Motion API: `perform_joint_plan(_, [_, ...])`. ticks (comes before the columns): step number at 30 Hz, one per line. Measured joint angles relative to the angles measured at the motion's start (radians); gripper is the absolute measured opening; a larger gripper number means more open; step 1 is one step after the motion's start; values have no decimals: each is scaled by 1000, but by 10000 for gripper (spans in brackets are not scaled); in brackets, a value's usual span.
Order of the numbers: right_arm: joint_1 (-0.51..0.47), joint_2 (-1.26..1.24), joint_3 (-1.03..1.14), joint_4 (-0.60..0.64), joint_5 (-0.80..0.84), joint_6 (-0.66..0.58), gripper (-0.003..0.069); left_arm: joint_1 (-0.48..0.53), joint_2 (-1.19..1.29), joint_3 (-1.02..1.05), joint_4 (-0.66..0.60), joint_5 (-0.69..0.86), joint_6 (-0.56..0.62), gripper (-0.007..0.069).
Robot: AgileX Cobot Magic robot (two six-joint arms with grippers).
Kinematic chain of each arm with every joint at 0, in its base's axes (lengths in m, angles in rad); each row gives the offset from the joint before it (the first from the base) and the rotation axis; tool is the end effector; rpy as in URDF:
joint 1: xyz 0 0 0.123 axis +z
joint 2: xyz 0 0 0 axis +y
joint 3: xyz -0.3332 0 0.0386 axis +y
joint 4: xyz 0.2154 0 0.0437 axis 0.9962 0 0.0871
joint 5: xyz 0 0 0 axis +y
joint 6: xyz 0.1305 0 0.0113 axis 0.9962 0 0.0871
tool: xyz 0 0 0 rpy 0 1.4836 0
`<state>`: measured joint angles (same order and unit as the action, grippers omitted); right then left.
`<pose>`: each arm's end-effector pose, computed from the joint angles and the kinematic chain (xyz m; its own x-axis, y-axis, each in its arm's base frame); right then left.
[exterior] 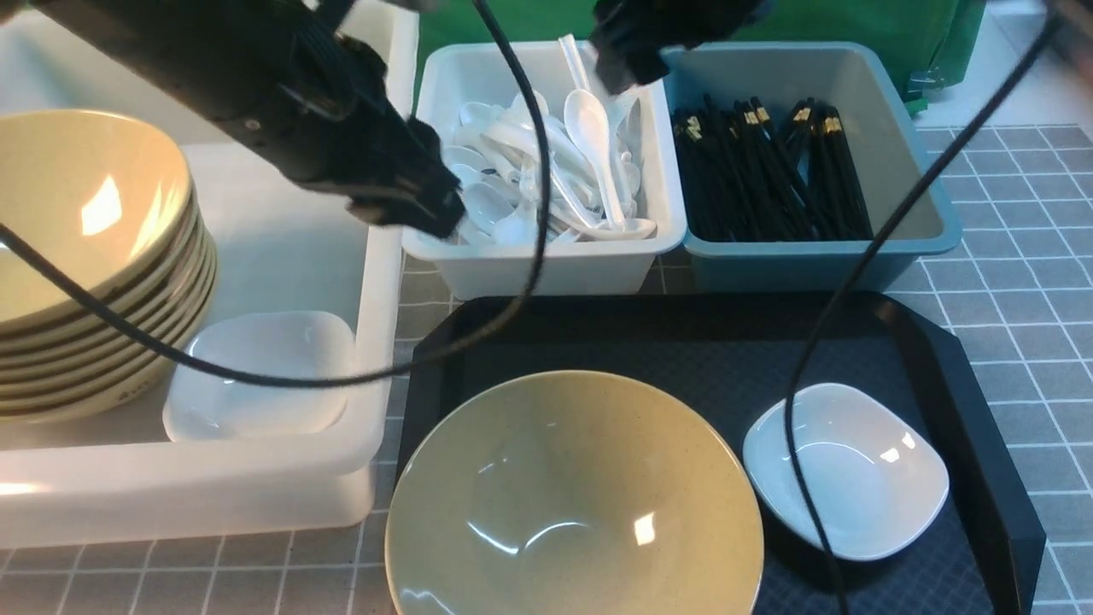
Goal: On grey table put chopsticks spoon bowls plates into blue grey white boxes.
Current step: 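Grasp the large bowl on the tray by its rim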
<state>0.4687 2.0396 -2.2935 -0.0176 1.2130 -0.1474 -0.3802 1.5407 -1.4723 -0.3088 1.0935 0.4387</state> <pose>0.4173 0.2089 0.3989 -0.6073 -0.4789 -0.6339 -0.5415 0.8334 -0.1109 0.2734 -0.1474 0.3763 -0.6341 0.5531 -0.5403 0.6939 0.7153 -0.0821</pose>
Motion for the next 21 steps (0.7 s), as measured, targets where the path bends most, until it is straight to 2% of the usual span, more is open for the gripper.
perform_joint_plan(4, [10, -157, 111, 69, 34, -25, 540, -121, 52, -2, 84, 2, -6, 484])
perform_joint_plan(8, [51, -309, 299, 107, 39, -46, 485, -167, 133, -2, 165, -19, -56, 540])
perform_joint_plan(14, [116, -538, 635, 127, 47, -79, 412, -169, 273, -2, 209, -41, -76, 546])
perform_joint_plan(17, [118, -616, 746, 124, 48, -82, 388, -169, 327, -2, 150, -42, -43, 526])
perform_joint_plan(21, [118, -675, 819, 111, 48, -82, 368, -169, 382, -2, 45, -26, 16, 462])
